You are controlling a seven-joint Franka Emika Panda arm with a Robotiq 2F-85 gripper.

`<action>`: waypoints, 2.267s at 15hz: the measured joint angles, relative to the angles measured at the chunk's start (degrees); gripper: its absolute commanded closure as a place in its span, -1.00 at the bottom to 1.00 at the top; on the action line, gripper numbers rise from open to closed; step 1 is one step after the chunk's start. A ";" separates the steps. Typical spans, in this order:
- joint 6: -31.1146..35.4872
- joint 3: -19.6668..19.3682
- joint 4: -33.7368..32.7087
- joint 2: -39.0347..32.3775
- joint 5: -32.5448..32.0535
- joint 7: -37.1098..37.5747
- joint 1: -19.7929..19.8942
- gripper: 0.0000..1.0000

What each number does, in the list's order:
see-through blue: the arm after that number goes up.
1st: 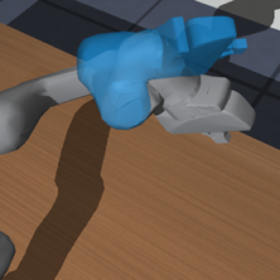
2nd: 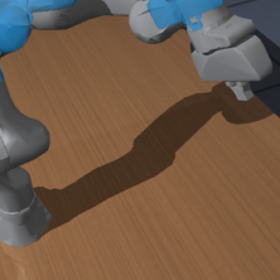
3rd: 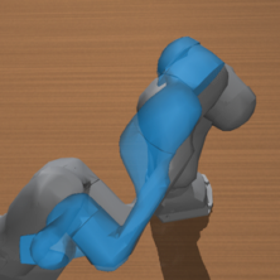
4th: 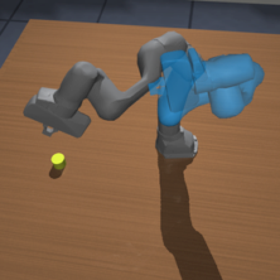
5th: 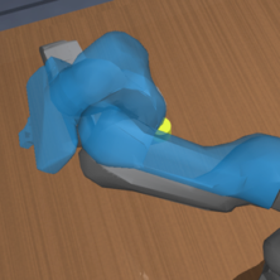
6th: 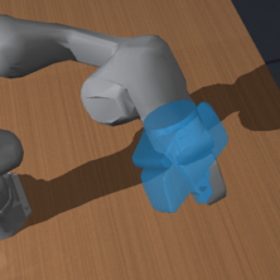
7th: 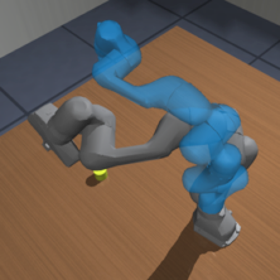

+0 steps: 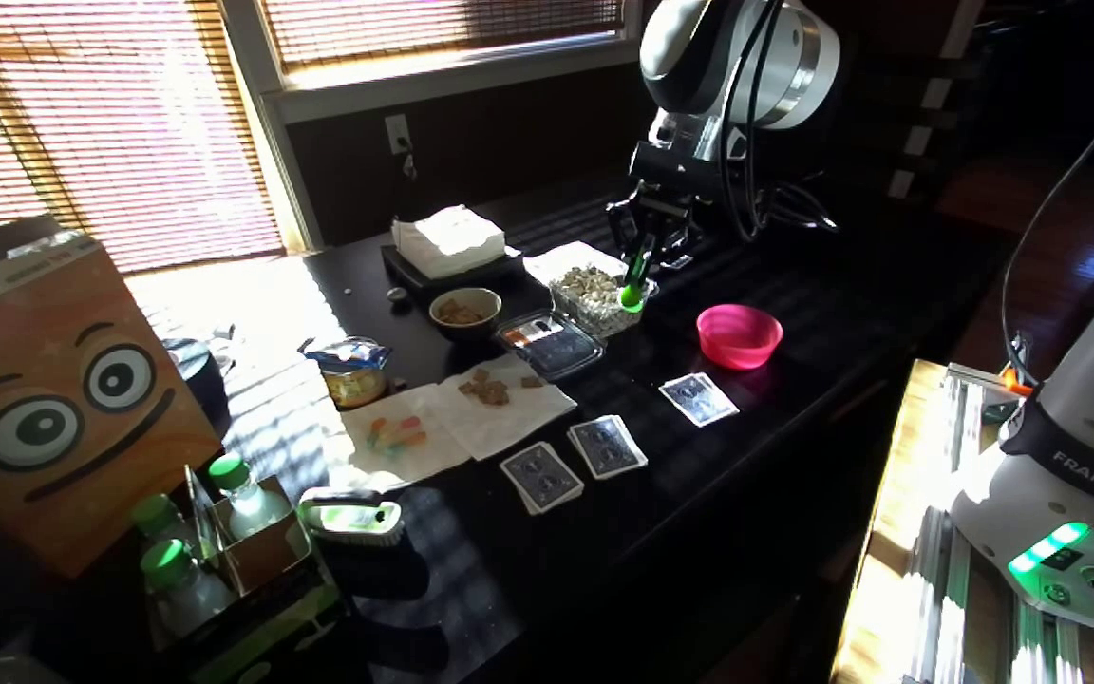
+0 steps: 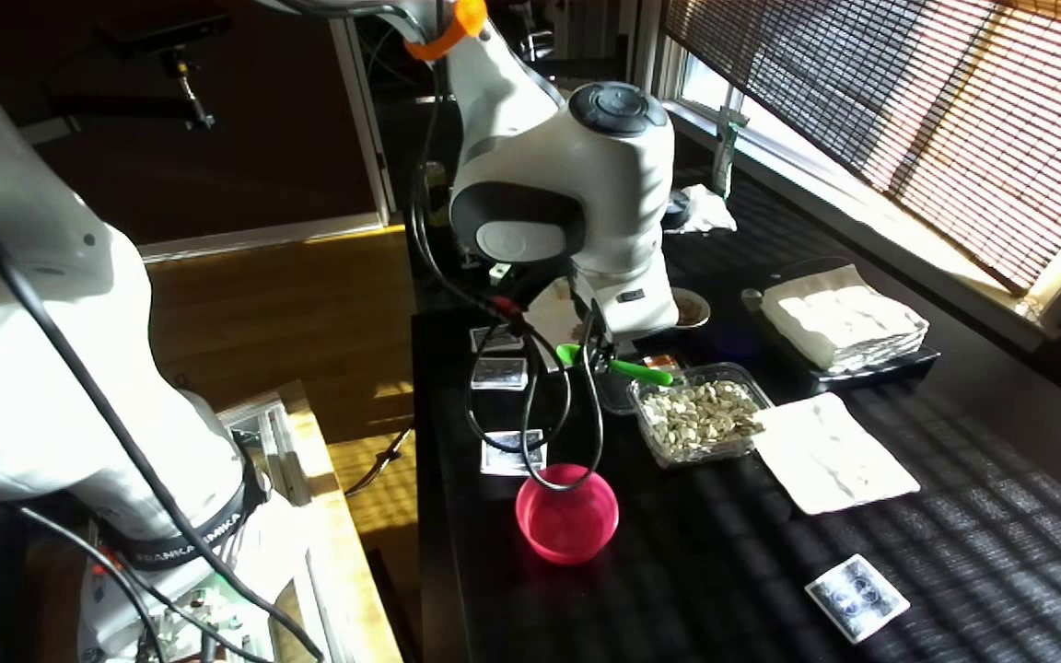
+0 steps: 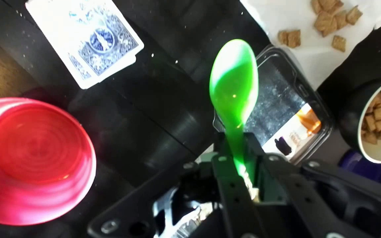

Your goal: Put some of the contents in the bowl on the green spoon

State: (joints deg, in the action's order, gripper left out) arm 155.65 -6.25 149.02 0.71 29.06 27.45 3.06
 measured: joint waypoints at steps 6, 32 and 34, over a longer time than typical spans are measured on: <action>-2.75 2.51 -0.05 -0.15 2.56 11.73 -0.56 0.92; 5.05 6.01 -8.16 -21.76 11.63 15.67 0.90 -0.50; 3.57 5.85 -8.33 -20.86 11.63 15.49 0.94 -0.79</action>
State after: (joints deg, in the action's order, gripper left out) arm 159.22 -0.40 140.69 -20.16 40.69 42.95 4.00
